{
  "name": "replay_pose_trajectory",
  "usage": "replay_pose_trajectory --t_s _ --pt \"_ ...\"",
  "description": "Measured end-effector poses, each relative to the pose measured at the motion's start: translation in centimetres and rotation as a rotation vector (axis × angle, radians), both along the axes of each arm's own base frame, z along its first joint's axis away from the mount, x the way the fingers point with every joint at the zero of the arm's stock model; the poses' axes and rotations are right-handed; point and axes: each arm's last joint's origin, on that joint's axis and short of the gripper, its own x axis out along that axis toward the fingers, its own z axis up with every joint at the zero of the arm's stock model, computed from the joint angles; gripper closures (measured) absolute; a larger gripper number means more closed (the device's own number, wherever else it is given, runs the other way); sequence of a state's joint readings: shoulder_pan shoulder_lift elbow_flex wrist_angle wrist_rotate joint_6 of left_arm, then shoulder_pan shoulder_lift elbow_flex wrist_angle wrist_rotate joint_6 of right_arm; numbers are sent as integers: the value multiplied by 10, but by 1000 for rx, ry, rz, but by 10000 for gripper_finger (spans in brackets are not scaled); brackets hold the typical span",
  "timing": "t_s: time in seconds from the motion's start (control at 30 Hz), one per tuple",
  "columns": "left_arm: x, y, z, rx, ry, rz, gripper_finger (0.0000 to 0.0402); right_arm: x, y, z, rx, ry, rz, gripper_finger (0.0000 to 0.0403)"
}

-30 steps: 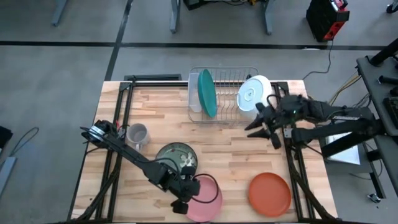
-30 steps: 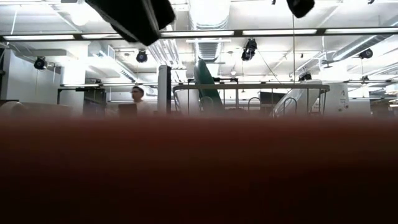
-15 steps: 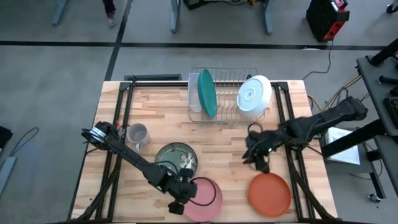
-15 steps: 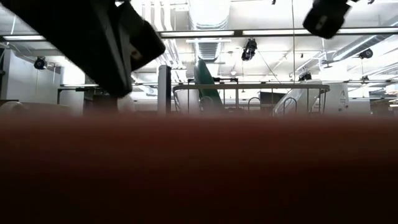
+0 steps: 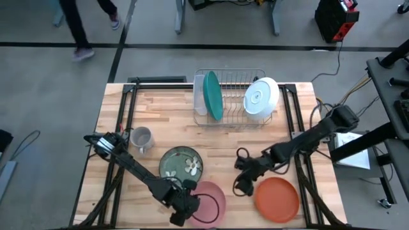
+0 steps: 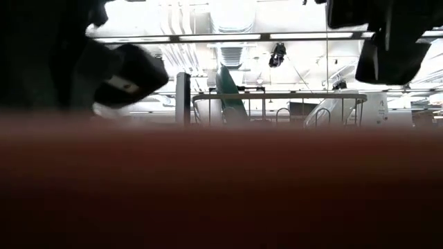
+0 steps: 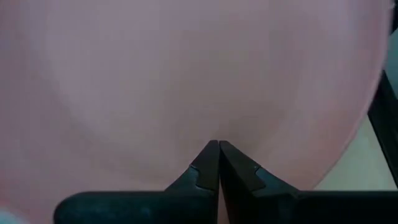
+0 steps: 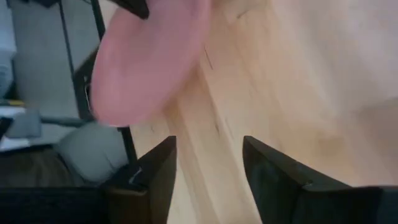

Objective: Sort dishes
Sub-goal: Put the pink plate in the dish rack

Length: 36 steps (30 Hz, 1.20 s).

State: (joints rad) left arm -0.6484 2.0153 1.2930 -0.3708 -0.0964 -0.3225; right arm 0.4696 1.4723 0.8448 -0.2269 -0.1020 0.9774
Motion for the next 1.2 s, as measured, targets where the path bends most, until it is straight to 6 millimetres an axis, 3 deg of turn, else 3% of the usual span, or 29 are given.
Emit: replay_pose_trajectory --t_s 0.2,0.37,0.8,1.03,1.2 --pt "-2 -7 -8 47 -27 9 402 18 10 -18 78 -26 -59 197" --pt "-3 -10 -9 61 -48 15 401 31 22 -17 169 -124 -69 179" --pt "-2 -9 -10 124 -109 58 401 56 41 -43 153 -50 -115 188" --pt "1 -7 -9 190 -170 104 401 69 50 -51 124 -55 -86 218" --pt "3 -10 -3 198 -195 92 402 68 52 -47 66 -77 -110 285"
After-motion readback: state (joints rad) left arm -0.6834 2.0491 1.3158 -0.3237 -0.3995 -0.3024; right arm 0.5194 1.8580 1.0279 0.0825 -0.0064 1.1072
